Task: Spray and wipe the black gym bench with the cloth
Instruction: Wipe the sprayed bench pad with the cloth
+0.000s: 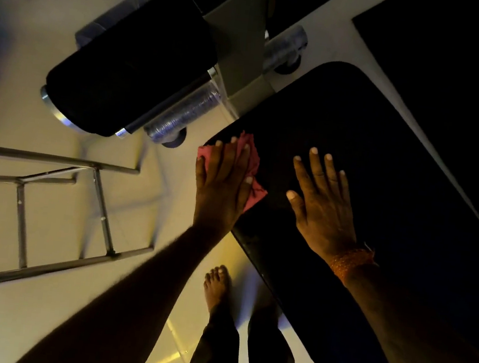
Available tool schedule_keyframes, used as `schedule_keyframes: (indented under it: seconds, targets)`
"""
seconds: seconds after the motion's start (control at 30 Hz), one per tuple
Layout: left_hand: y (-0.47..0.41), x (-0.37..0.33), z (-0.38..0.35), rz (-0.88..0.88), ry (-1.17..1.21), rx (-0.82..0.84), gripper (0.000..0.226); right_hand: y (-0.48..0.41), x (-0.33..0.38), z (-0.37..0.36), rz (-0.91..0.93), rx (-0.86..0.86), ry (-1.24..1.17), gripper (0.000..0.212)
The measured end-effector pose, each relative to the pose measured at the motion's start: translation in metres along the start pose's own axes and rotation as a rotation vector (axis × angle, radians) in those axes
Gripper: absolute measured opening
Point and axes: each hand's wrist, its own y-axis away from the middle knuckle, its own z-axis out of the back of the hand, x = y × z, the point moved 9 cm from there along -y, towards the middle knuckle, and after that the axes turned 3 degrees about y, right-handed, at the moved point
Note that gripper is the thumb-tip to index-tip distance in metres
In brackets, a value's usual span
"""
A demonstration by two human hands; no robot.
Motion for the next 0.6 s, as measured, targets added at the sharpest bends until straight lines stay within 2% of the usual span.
schedule_keyframes:
  seconds: [0.13, 0.27, 0.37, 0.5, 0.53, 0.6]
  targets:
    - [-0.021, 0.012, 0.007, 0.038, 0.024, -0.041, 0.057, 0.005, 0.001, -0.003, -0.020, -0.018, 0.016, 0.065]
    - [0.029, -0.016, -0.003, -0.193, 0.060, -0.017, 0.057, 0.015, 0.006, -0.004, -0.050, -0.012, -0.004, 0.064]
    - [0.029, -0.020, 0.003, -0.366, 0.092, -0.017, 0.057, 0.029, 0.011, -0.006, -0.070, -0.002, -0.013, 0.064]
    - [-0.004, -0.021, 0.008, -0.299, 0.081, -0.096, 0.061, 0.050, 0.010, -0.012, -0.107, -0.019, 0.024, 0.064]
    - [0.003, -0.028, 0.006, -0.331, 0.098, -0.097, 0.060, 0.056, 0.010, -0.014, -0.124, -0.025, 0.029, 0.064]
    - [0.030, -0.048, -0.003, -0.527, 0.098, -0.063, 0.058, 0.068, 0.008, -0.015, -0.179, -0.047, 0.016, 0.065]
